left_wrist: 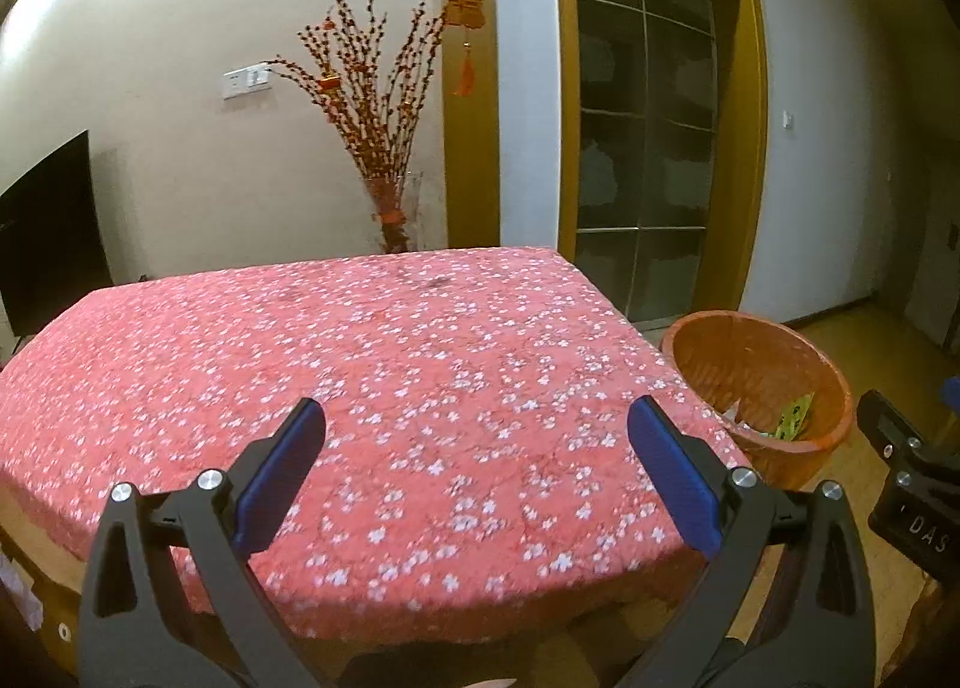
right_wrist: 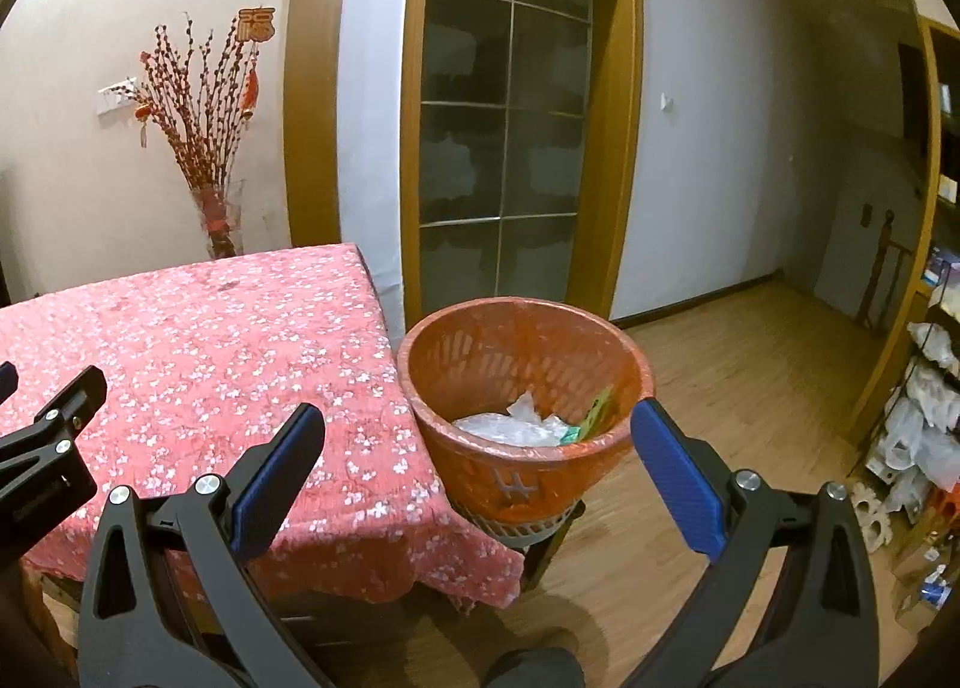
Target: Collect trash
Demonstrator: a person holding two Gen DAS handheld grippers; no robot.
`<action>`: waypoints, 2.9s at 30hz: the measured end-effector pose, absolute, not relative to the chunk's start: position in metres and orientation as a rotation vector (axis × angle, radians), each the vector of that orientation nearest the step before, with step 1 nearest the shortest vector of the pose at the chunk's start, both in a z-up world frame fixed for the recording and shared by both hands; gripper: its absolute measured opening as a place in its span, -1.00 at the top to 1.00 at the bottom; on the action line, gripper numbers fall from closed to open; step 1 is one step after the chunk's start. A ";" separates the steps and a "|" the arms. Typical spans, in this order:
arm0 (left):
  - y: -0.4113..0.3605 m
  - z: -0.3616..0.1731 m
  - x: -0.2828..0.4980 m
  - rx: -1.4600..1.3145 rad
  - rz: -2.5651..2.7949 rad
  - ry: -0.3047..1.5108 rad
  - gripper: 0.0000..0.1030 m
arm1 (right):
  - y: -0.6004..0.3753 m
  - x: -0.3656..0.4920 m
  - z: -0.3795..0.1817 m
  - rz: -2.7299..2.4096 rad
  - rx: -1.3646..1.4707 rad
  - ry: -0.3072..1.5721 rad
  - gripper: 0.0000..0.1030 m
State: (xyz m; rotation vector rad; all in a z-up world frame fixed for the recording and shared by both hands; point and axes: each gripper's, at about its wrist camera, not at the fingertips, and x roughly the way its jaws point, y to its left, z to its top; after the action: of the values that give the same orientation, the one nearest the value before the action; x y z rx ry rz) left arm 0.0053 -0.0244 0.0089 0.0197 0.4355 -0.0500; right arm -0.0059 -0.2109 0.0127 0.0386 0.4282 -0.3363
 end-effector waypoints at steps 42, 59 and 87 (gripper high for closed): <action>-0.009 -0.016 -0.035 -0.015 0.002 0.451 -0.92 | -0.208 -0.036 -0.015 -0.407 0.048 0.460 -0.96; -0.010 -0.016 -0.036 -0.019 0.002 0.456 -0.92 | -0.208 -0.037 -0.016 -0.407 0.049 0.463 -0.96; -0.013 -0.018 -0.035 -0.021 0.000 0.468 -0.92 | -0.212 -0.037 -0.017 -0.409 0.054 0.464 -0.96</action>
State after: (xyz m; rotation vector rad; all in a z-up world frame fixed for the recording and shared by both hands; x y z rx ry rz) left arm -0.0353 -0.0128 -0.0183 -0.0212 0.4681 0.0004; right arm -0.0367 -0.2116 -0.0173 0.0536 0.4644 -0.4093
